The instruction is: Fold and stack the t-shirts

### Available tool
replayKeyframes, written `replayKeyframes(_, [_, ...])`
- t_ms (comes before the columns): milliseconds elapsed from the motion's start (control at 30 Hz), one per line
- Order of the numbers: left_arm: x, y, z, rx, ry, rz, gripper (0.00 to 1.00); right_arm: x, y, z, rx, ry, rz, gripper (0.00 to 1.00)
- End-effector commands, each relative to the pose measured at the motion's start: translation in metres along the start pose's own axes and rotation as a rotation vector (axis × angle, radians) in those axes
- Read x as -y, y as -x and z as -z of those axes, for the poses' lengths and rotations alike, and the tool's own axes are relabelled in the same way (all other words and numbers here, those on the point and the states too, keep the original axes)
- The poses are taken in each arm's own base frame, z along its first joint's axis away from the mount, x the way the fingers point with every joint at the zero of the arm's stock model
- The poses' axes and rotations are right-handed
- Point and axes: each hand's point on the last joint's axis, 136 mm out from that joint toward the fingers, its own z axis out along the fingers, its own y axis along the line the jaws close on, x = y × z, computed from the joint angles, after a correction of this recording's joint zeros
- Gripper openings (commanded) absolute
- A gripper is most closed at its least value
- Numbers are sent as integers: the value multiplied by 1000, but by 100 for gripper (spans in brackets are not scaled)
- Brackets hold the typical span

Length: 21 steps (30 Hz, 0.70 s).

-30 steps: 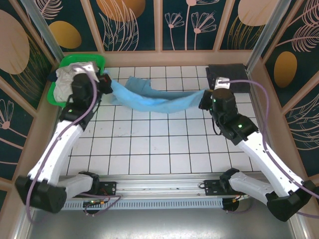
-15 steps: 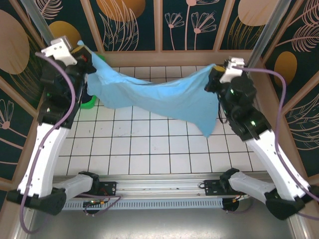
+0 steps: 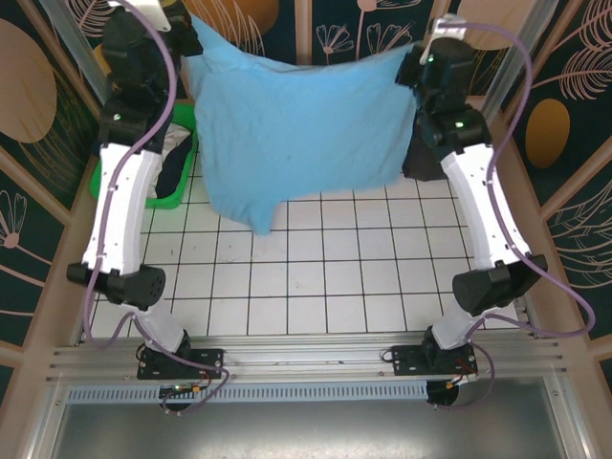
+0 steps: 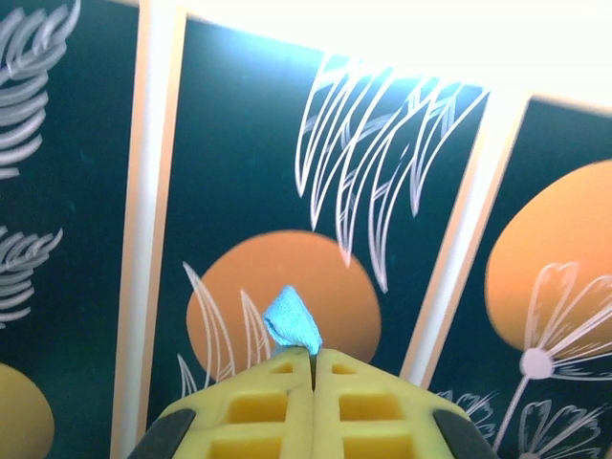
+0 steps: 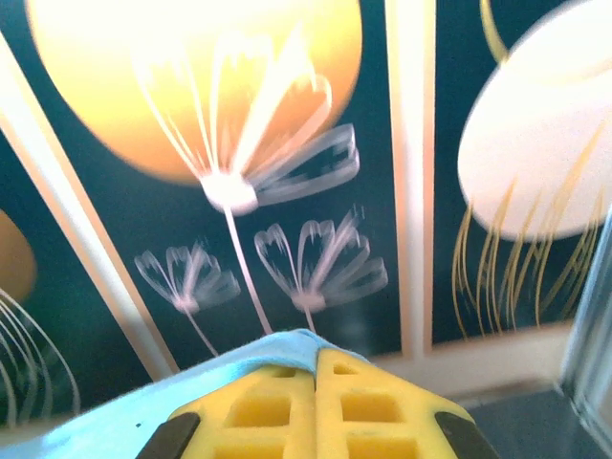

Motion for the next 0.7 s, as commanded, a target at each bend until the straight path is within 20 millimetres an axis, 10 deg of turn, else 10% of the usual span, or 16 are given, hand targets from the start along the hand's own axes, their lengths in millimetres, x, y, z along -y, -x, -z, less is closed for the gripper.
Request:
replayKeyframes(0, [5, 69, 70, 163, -66, 19, 0, 6, 37, 37, 67, 41, -23, 0])
replayKeyframes(167, [-14, -3, 125, 85, -94, 89, 0, 12, -76, 61, -123, 126, -38, 0])
replayKeyframes(467, [-74, -320, 218, -519, 19, 391, 0, 71, -366, 137, -625, 41, -192, 0])
replayKeyframes(600, [-91, -372, 254, -703, 105, 380, 3, 79, -427, 172, -819, 23, -185, 0])
replayKeyframes(667, [-94, -378, 263, -732, 123, 382, 24, 86, -440, 184, -865, -18, -171, 0])
